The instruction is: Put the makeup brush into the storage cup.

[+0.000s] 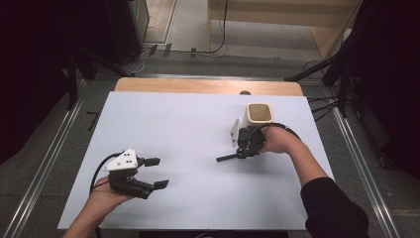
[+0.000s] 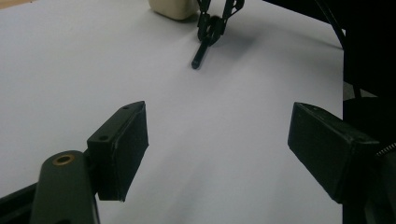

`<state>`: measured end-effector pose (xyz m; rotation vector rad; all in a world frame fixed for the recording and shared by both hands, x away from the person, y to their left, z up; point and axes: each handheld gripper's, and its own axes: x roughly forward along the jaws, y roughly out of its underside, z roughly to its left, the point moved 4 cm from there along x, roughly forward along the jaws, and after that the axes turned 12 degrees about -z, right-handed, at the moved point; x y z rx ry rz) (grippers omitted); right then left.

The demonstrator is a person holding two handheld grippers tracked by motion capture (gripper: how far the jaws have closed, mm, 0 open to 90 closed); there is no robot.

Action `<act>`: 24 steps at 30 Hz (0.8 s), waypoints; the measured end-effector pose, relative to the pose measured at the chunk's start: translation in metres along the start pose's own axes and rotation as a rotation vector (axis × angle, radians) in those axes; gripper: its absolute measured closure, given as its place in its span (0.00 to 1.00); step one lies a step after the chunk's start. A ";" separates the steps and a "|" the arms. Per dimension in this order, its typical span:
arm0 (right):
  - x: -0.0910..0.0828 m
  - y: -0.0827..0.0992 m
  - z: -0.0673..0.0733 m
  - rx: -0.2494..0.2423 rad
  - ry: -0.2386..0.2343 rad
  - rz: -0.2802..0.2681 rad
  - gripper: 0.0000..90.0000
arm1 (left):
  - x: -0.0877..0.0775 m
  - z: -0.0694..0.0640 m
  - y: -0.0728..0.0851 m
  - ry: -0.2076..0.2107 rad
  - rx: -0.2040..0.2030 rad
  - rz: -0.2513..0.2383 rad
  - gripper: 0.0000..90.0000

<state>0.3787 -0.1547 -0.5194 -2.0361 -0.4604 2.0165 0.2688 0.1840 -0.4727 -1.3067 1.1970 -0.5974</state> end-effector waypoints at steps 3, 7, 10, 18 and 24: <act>0.000 0.000 0.001 -0.002 -0.004 -0.003 0.87 | 0.000 0.000 0.000 0.000 0.000 0.000 0.23; 0.000 0.001 0.000 -0.012 -0.005 -0.015 0.87 | 0.000 0.000 0.000 0.000 -0.001 0.003 0.23; 0.000 0.000 0.001 -0.013 -0.001 -0.022 0.88 | 0.000 0.000 0.000 0.000 -0.002 0.003 0.23; -0.013 -0.011 0.008 0.008 0.014 -0.078 0.88 | 0.000 0.001 0.001 0.000 -0.002 0.009 0.23; -0.027 -0.023 0.019 0.053 0.034 -0.125 0.88 | 0.001 0.000 0.001 0.001 -0.003 0.012 0.23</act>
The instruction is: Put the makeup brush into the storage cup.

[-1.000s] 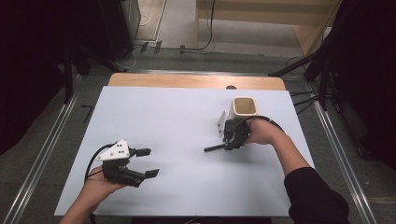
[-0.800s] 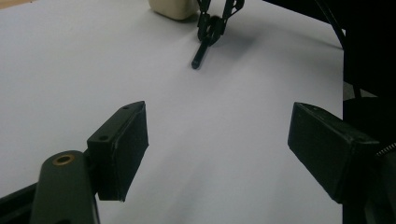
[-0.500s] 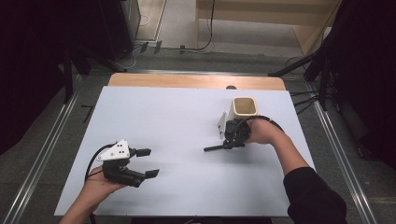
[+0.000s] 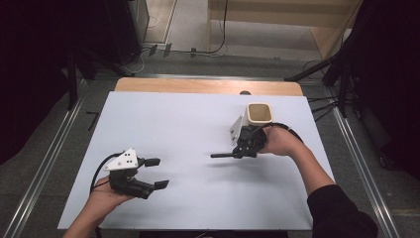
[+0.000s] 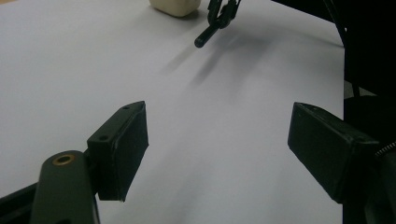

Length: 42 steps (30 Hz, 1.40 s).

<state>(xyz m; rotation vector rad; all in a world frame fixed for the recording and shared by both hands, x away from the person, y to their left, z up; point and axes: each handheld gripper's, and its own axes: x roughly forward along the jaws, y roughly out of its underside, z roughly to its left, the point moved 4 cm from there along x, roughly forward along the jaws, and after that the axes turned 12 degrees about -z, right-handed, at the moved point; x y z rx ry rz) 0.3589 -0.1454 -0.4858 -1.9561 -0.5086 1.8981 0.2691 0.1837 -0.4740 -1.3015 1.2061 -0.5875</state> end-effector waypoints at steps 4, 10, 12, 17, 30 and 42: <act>-0.007 -0.007 0.006 0.013 0.011 -0.046 0.88 | 0.000 0.000 0.000 0.000 -0.001 0.002 0.23; -0.016 -0.009 0.019 0.070 0.032 -0.105 0.88 | 0.001 0.000 0.000 -0.001 -0.002 0.004 0.23; -0.017 -0.010 0.021 0.081 0.037 -0.124 0.88 | 0.001 0.000 0.000 -0.001 -0.001 0.005 0.23; -0.021 -0.010 0.031 0.118 0.054 -0.181 0.88 | 0.001 0.000 0.001 0.001 -0.002 0.007 0.23; -0.027 -0.009 0.056 0.198 0.065 -0.289 0.88 | 0.003 -0.001 0.001 0.006 -0.006 0.014 0.23; -0.028 -0.002 0.074 0.247 0.056 -0.330 0.88 | 0.004 -0.002 0.001 0.014 -0.005 0.022 0.23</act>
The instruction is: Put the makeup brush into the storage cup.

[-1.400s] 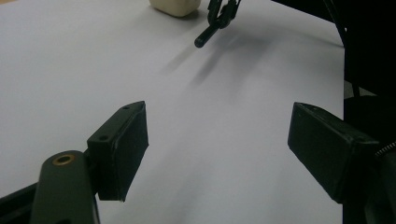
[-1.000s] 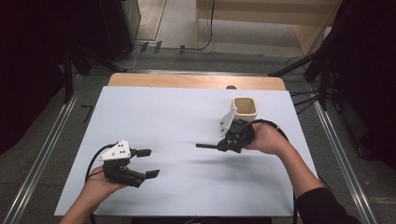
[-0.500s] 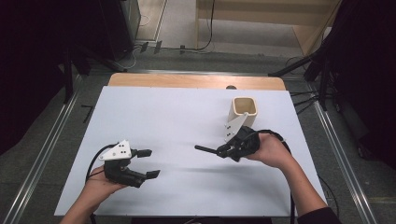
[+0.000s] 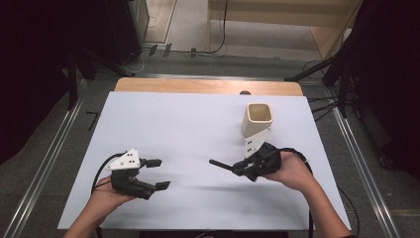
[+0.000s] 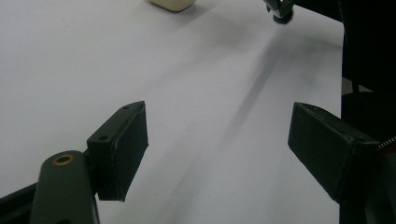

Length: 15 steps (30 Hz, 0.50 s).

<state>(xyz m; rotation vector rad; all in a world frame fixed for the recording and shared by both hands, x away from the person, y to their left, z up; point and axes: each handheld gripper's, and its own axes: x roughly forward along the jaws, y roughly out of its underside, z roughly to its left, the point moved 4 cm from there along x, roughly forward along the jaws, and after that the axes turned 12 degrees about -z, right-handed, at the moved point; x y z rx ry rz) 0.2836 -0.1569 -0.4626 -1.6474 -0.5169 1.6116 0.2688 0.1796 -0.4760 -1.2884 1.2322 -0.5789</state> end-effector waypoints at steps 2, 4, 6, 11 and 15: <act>0.002 0.001 0.001 -0.003 -0.005 0.002 0.88 | 0.000 0.000 0.000 0.000 0.002 0.004 0.23; 0.003 0.001 0.002 -0.004 -0.009 0.008 0.88 | 0.001 0.000 0.000 -0.002 0.000 0.008 0.23; 0.004 0.001 0.003 -0.005 -0.014 0.015 0.88 | 0.001 0.000 0.000 -0.004 -0.012 0.015 0.22; 0.006 0.001 0.003 -0.008 -0.018 0.036 0.88 | 0.004 -0.001 -0.002 0.006 -0.022 0.020 0.21; 0.006 -0.001 0.004 -0.017 -0.025 0.045 0.88 | 0.008 -0.003 -0.003 0.020 -0.022 0.029 0.21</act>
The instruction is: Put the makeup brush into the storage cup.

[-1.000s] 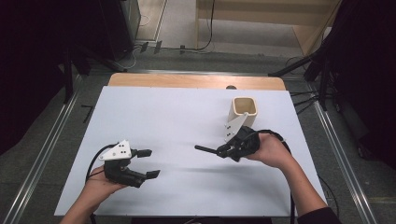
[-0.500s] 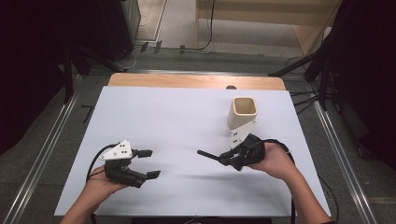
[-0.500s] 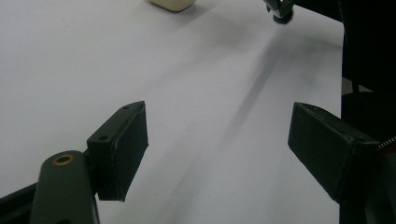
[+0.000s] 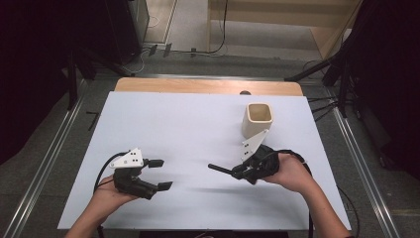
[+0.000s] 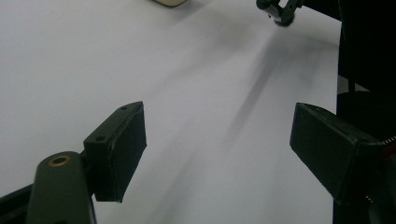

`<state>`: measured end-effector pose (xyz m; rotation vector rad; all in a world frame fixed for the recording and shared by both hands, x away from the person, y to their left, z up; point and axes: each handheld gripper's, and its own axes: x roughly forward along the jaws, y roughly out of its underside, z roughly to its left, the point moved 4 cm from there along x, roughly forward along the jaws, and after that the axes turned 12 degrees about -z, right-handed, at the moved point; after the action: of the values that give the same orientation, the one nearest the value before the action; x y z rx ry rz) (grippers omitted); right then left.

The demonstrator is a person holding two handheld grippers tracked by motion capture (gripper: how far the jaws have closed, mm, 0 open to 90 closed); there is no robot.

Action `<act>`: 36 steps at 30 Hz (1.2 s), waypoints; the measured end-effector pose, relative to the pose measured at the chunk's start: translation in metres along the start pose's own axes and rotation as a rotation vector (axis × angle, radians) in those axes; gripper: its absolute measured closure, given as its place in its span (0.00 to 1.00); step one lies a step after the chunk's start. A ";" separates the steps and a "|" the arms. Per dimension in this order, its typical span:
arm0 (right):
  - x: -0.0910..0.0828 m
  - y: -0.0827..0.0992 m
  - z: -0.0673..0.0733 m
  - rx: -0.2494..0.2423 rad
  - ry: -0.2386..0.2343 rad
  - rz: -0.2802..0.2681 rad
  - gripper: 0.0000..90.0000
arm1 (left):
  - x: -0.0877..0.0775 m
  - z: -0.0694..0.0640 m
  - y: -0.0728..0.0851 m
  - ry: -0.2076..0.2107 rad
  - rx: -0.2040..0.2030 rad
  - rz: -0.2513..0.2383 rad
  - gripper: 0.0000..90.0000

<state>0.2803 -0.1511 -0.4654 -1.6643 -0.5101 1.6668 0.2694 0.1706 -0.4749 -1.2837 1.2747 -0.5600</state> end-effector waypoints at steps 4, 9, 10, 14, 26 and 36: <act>0.000 -0.002 0.003 -0.005 -0.003 0.028 0.88 | 0.005 -0.003 -0.001 0.024 0.001 0.019 0.20; 0.001 -0.005 0.005 -0.018 -0.005 0.049 0.88 | 0.010 -0.004 -0.003 0.037 -0.012 0.029 0.20; 0.002 -0.006 0.006 -0.019 -0.015 0.053 0.88 | 0.012 -0.004 -0.004 0.039 -0.013 0.032 0.20; 0.003 -0.007 0.008 -0.018 -0.017 0.071 0.88 | 0.017 -0.006 -0.005 0.048 -0.015 0.046 0.20; 0.008 -0.011 0.013 -0.036 -0.015 0.135 0.88 | 0.033 -0.010 -0.011 0.074 -0.012 0.089 0.20; 0.014 -0.017 0.016 -0.075 -0.025 0.183 0.88 | 0.047 -0.016 -0.016 0.104 -0.004 0.116 0.20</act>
<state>0.2694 -0.1265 -0.4618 -1.7924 -0.4479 1.8213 0.2733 0.1184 -0.4752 -1.1879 1.4277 -0.5476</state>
